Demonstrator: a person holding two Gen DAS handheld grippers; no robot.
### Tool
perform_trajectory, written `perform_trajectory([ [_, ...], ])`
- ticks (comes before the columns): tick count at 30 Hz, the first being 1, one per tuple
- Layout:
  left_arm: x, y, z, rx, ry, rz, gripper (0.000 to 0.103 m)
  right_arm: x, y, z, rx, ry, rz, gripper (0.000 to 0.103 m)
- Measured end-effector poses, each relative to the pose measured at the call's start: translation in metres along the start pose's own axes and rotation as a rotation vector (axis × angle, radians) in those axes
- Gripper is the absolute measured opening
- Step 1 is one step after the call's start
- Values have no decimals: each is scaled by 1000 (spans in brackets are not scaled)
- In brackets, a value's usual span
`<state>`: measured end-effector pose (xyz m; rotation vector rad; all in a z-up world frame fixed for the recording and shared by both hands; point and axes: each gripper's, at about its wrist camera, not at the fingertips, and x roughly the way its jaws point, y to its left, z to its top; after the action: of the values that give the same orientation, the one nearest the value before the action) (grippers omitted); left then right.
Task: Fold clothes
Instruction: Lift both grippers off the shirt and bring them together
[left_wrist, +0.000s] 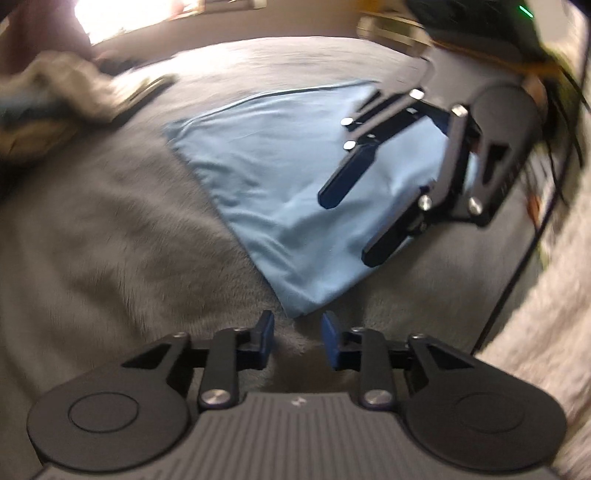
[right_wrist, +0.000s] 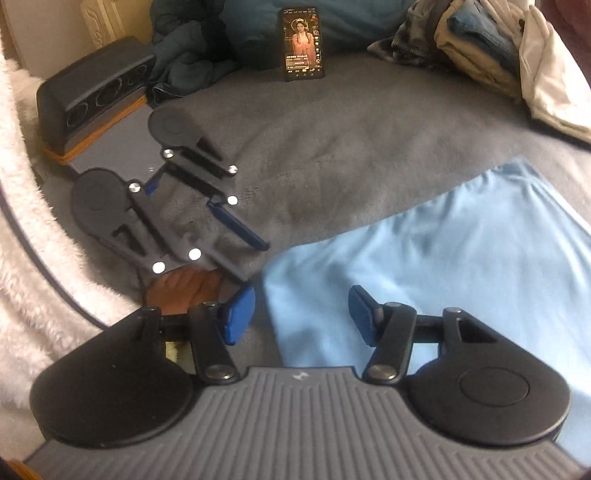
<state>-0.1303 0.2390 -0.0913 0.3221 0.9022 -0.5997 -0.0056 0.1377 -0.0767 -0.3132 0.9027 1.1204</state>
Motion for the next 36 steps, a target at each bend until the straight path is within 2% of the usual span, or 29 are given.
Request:
perform_trajectory([
  [3, 6, -2, 1, 117, 0, -10, 21, 2, -4, -4, 27, 16, -7, 55],
  [6, 14, -2, 0, 182, 5, -13, 15, -3, -1, -9, 23, 15, -14, 55],
  [10, 14, -7, -1, 269, -25, 10, 5, -5, 2, -10, 11, 11, -22, 55],
  [13, 10, -14, -1, 346, -44, 30, 4, -5, 2, -10, 9, 10, -32, 55],
  [16, 8, -17, -3, 397, -23, 48, 4, -6, 5, -12, -4, 6, -39, 55],
  [21, 11, -15, -6, 405, 6, 71, 4, -1, 13, -13, -38, 7, -2, 53],
  [26, 10, -12, -6, 376, 18, 68, 4, 14, 25, -14, -110, 22, -14, 27],
  [28, 10, -12, -6, 368, 22, 64, 4, 20, 26, -14, -113, 20, -13, 20],
  [31, 11, -11, -7, 358, 47, 61, 5, 31, 26, -18, -116, 36, -12, 12],
  [34, 8, -4, -9, 328, 70, 67, 7, 34, 30, -24, -139, 42, -9, 10],
  [36, 4, 5, -5, 246, 62, 71, 9, 32, 31, -24, -128, 39, 10, 9],
])
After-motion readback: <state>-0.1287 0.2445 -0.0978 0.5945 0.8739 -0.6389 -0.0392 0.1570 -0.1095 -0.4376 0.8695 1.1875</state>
